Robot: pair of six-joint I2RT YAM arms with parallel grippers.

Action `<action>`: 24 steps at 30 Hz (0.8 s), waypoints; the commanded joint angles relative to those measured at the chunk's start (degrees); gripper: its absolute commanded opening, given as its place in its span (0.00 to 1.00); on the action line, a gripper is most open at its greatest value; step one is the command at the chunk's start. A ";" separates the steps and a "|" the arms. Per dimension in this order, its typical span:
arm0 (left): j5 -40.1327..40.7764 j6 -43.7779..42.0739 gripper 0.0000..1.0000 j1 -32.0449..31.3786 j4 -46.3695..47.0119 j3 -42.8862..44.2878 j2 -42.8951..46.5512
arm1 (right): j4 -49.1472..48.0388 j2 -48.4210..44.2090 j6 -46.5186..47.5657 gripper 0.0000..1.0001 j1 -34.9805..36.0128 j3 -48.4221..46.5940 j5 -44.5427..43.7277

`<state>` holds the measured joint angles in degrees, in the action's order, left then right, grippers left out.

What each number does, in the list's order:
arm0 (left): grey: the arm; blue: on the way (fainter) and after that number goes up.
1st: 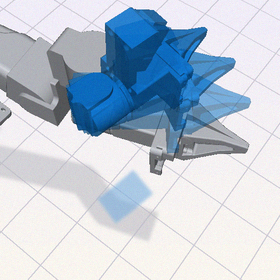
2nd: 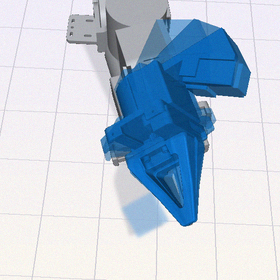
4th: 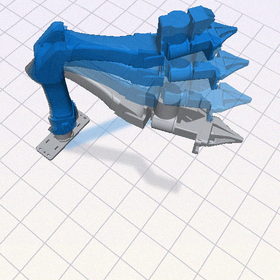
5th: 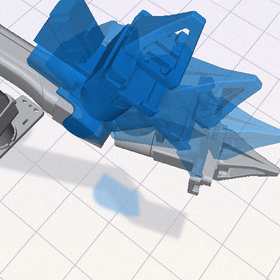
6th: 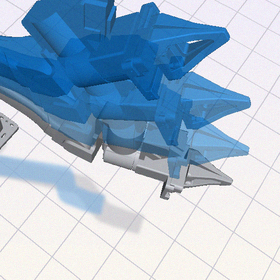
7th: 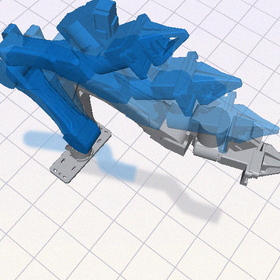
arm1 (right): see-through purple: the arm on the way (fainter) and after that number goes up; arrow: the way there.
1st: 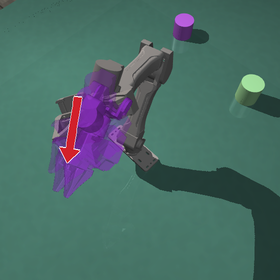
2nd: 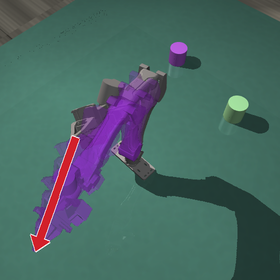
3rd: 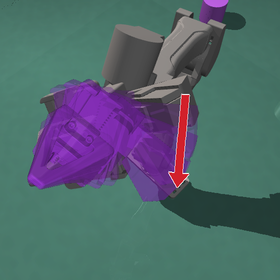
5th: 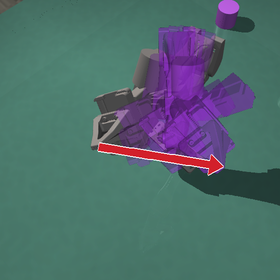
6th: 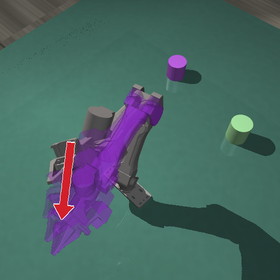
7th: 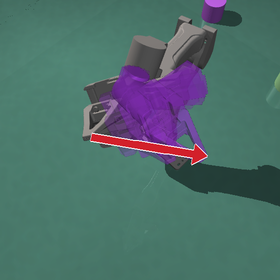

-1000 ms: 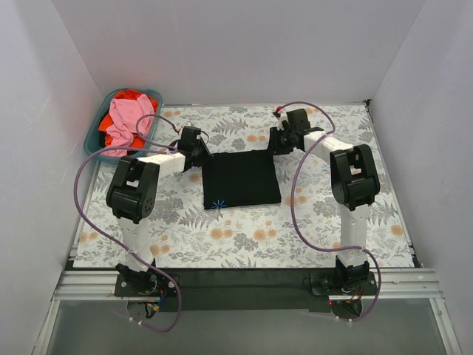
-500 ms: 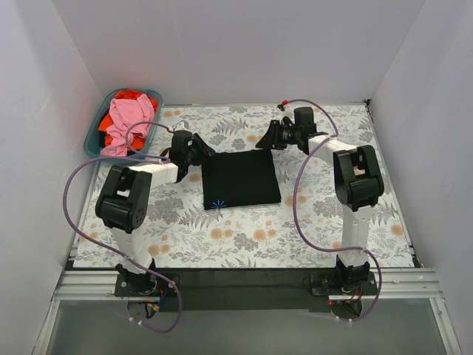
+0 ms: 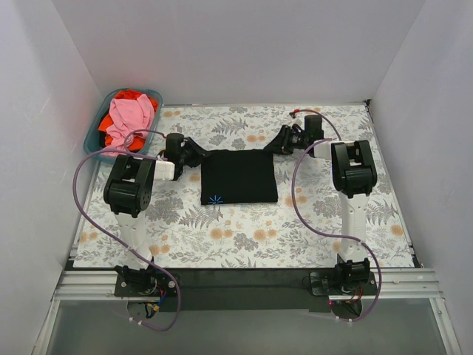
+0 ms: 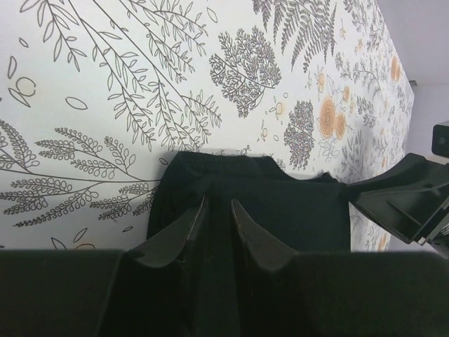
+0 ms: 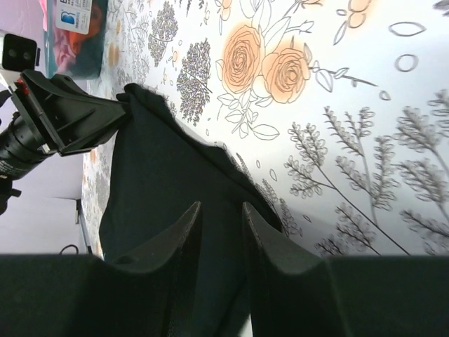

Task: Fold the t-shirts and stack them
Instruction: Fold the tshirt

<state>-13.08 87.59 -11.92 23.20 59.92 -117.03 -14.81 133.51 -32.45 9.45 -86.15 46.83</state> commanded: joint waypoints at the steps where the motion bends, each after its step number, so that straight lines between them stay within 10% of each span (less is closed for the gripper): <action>1: 0.60 -1.28 0.19 1.03 -2.54 -1.30 1.19 | -0.75 -0.70 0.28 0.37 -2.16 0.53 -0.68; 12: 0.42 -0.58 0.43 -3.54 -9.57 -4.27 24.18 | -5.40 -25.22 -1.04 0.40 0.82 19.75 0.89; 24: 5.16 5.74 0.04 -11.63 -1.32 -34.94 36.44 | -17.79 -30.43 1.23 0.37 2.50 47.29 6.96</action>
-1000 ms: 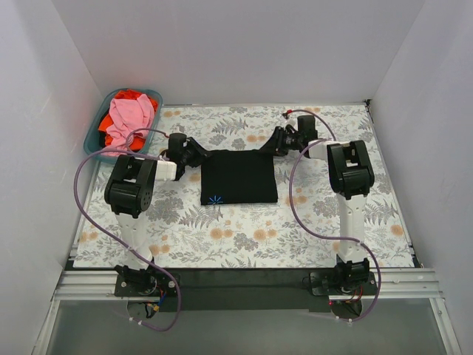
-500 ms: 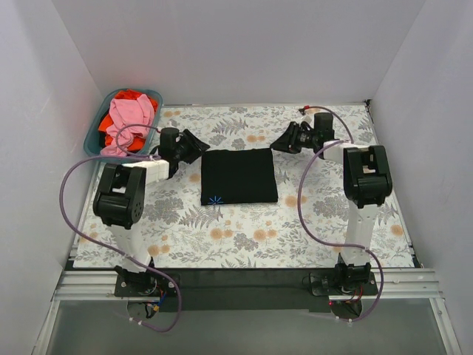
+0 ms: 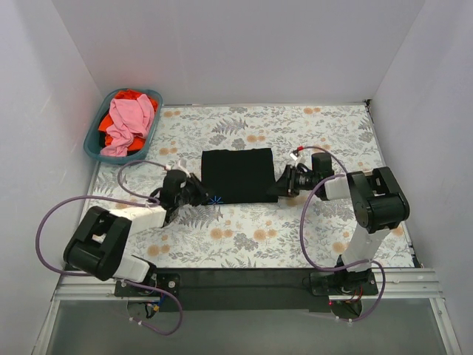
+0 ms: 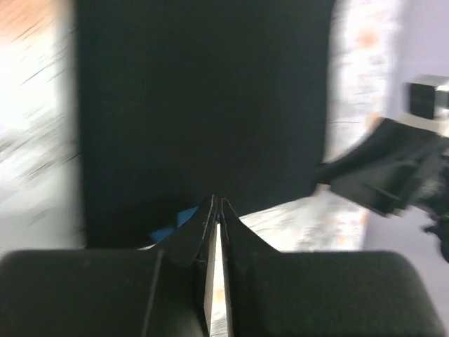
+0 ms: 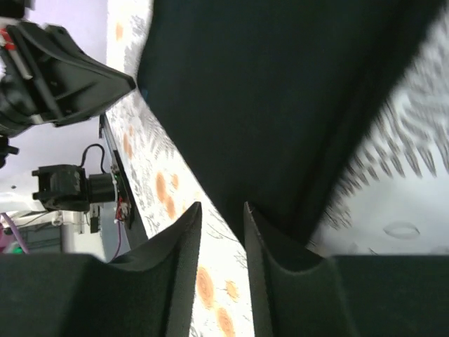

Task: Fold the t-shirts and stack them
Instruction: Fold the tshirt, then neatly place the folded tshirt to the corner

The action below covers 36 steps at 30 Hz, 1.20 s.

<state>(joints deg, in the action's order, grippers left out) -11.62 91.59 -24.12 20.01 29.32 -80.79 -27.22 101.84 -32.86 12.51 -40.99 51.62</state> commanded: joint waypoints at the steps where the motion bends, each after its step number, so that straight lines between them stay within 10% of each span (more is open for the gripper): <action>1: 4.32 1.84 0.03 0.65 2.40 -6.10 0.02 | -6.78 2.91 2.01 0.35 -0.73 3.80 2.26; 11: 10.91 3.69 0.01 2.67 -8.55 -7.71 6.42 | -9.60 2.41 1.58 0.26 -4.52 7.86 1.47; 23: 21.81 -8.79 0.52 2.67 -31.94 3.01 26.56 | -11.80 -1.22 -11.25 0.45 15.51 -7.33 -7.30; 36: 24.46 -16.71 0.68 2.59 -32.67 2.76 32.11 | -25.07 20.25 -20.93 0.46 19.22 -11.65 -11.98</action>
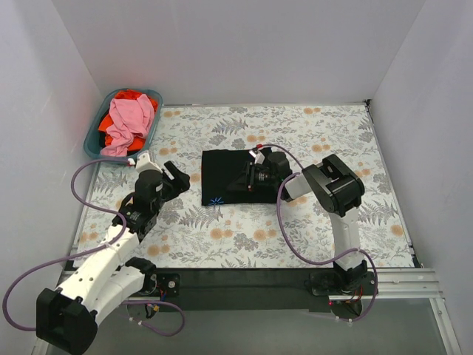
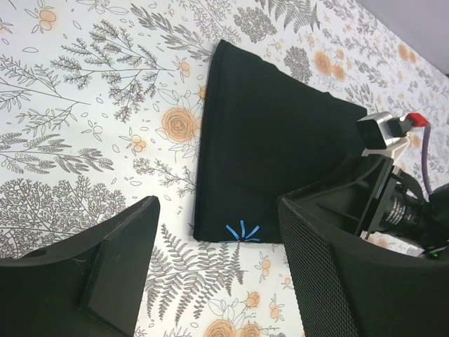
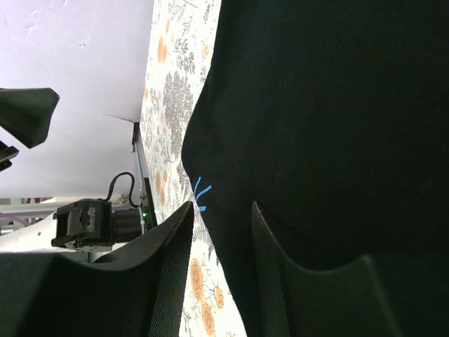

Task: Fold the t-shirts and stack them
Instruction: Neatly place the folded tshirt to the corner

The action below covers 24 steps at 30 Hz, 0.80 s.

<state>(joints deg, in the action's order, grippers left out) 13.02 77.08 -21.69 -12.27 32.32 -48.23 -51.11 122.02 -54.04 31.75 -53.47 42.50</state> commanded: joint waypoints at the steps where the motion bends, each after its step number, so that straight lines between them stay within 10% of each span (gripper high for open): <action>1: -1.31 -2.80 0.69 0.25 -0.12 0.03 -0.90 | -1.01 -1.07 1.12 0.47 -0.19 0.83 -2.60; 11: -7.83 -10.18 0.70 -6.07 2.96 4.06 -8.54 | 26.38 -26.72 17.81 0.58 -8.88 4.25 -11.28; 17: -1.78 -22.57 0.66 -20.83 2.78 13.90 -23.01 | 53.72 -39.65 28.98 0.74 -18.20 6.62 -22.87; 24: 4.65 -38.30 0.59 -35.33 3.66 26.30 -43.40 | 61.57 -52.30 30.31 0.88 -24.00 15.58 -25.98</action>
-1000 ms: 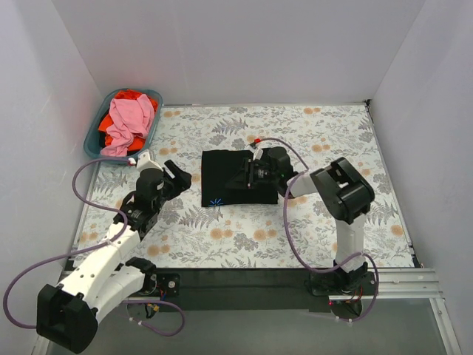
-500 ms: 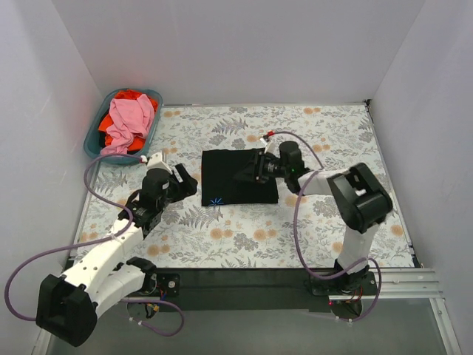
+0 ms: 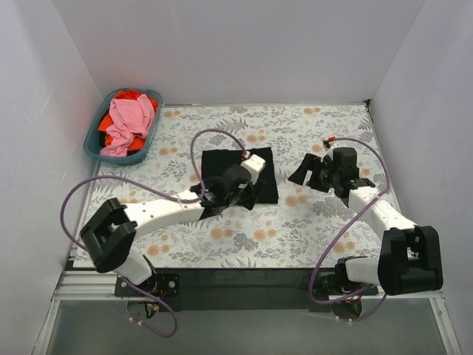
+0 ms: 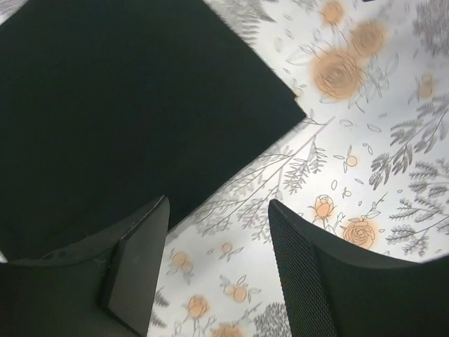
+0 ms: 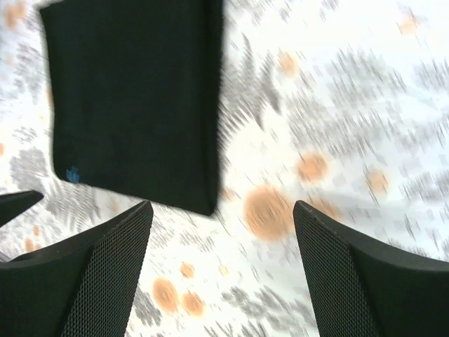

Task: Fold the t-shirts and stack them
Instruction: Neatly place the folded tshirt to the corner

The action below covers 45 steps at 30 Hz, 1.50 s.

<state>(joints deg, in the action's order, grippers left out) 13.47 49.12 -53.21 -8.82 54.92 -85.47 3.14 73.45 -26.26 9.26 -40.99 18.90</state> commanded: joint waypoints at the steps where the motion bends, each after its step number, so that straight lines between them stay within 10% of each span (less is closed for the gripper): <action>1: 4.54 -13.32 0.57 -4.35 1.60 4.32 -7.68 | 7.32 -4.36 2.27 0.88 -1.78 4.07 -1.94; 17: 9.90 -24.69 0.50 -6.56 6.88 7.66 -22.63 | 1.62 -5.69 -1.94 0.88 -3.02 11.90 7.91; 24: 7.27 -21.88 0.00 -6.56 8.20 6.43 -21.06 | -14.70 -4.38 -14.86 0.89 -3.10 18.13 10.11; 45: 2.52 -14.93 0.00 -6.56 10.84 4.32 -13.93 | -35.57 17.68 -35.17 0.92 10.34 12.35 -2.28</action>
<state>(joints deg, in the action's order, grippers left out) 17.06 32.95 -59.64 0.10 59.59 -102.85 -30.65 87.66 -59.48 17.76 -26.59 19.66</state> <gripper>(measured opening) 0.021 0.928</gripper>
